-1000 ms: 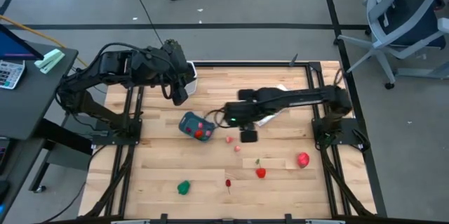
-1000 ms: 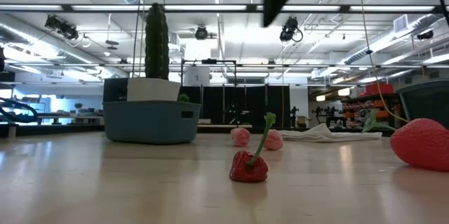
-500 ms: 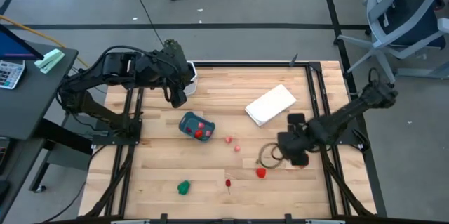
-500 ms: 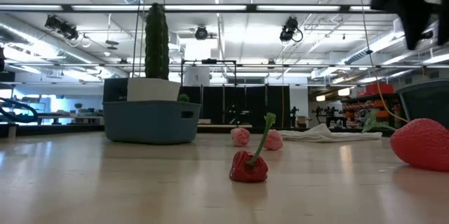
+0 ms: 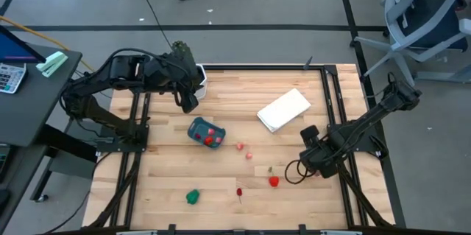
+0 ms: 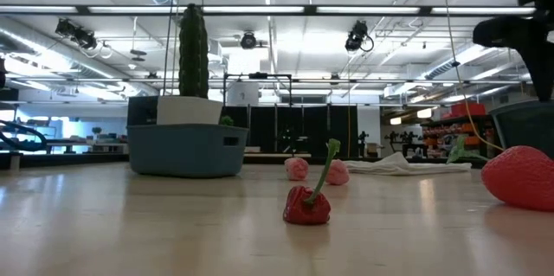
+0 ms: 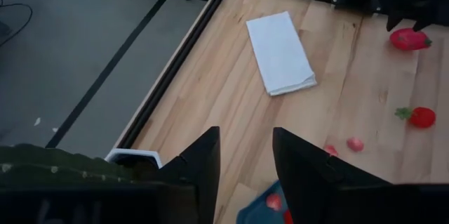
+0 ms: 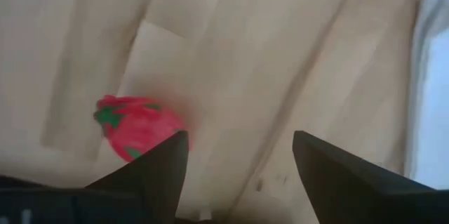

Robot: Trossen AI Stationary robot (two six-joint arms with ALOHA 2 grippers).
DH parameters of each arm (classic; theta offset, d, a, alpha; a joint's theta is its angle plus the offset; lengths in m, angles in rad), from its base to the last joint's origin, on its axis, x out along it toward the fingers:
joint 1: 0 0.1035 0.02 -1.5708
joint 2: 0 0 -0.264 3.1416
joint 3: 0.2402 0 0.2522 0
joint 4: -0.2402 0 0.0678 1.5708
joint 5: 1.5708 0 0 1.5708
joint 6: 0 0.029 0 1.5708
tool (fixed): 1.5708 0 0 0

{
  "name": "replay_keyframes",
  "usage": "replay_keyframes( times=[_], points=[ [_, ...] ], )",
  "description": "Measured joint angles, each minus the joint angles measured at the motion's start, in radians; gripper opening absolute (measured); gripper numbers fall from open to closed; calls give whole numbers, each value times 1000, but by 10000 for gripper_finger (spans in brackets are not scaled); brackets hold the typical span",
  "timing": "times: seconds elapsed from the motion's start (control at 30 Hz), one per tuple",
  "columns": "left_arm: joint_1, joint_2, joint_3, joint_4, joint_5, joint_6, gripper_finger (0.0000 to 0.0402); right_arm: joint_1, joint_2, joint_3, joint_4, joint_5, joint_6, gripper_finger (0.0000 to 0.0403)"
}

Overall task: Pick and placing Produce into tupperware
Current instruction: Put the red dragonfruit into the blue bin

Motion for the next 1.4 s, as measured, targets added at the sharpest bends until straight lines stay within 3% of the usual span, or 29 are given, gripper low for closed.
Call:
replay_keyframes(
  times=[0.17,0.3,0.53,0.7,1.07,1.4],
  points=[
    [0,0,0,0,0,0,141,27,2,8,-3,-95,-1,265],
    [0,0,0,0,0,0,137,111,2,8,-1,-166,-36,265],
    [0,0,0,0,0,1,132,257,2,8,28,-115,-119,264],
    [0,0,0,0,0,1,137,263,42,8,31,-97,-132,264],
    [0,0,0,0,0,4,129,233,260,8,29,-138,-220,264],
    [0,0,0,-1,0,4,132,197,328,8,58,-124,-279,265]
  ],
)
